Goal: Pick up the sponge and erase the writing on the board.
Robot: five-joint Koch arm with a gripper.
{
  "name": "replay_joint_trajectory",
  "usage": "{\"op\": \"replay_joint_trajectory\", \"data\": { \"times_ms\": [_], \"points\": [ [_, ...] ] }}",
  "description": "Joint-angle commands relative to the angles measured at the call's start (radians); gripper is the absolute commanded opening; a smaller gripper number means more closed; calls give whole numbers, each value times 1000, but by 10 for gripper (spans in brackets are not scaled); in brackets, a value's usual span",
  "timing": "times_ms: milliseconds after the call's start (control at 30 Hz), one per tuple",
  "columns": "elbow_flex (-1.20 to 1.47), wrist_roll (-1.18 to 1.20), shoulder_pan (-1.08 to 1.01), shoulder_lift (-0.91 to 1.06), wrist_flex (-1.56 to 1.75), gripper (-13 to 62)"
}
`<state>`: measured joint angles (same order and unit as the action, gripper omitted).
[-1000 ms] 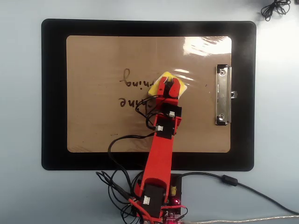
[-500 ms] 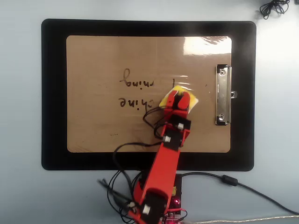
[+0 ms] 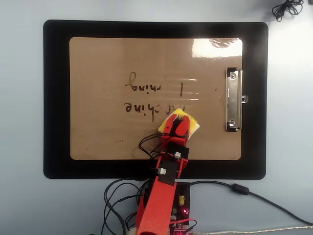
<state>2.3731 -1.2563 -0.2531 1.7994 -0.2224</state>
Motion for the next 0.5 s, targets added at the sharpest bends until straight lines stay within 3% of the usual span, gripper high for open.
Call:
{"op": "replay_joint_trajectory", "data": {
  "times_ms": [0,167,233,300,467],
  "points": [
    [-123,-23,-5,-150,31,-81],
    [-456,-26,3,-506,104,-81],
    [-500,-26,8,-540,98,-81],
    [-419,-26,9,-460,72,-81],
    [6,-26,11,17,2,-81]
  ]
}}
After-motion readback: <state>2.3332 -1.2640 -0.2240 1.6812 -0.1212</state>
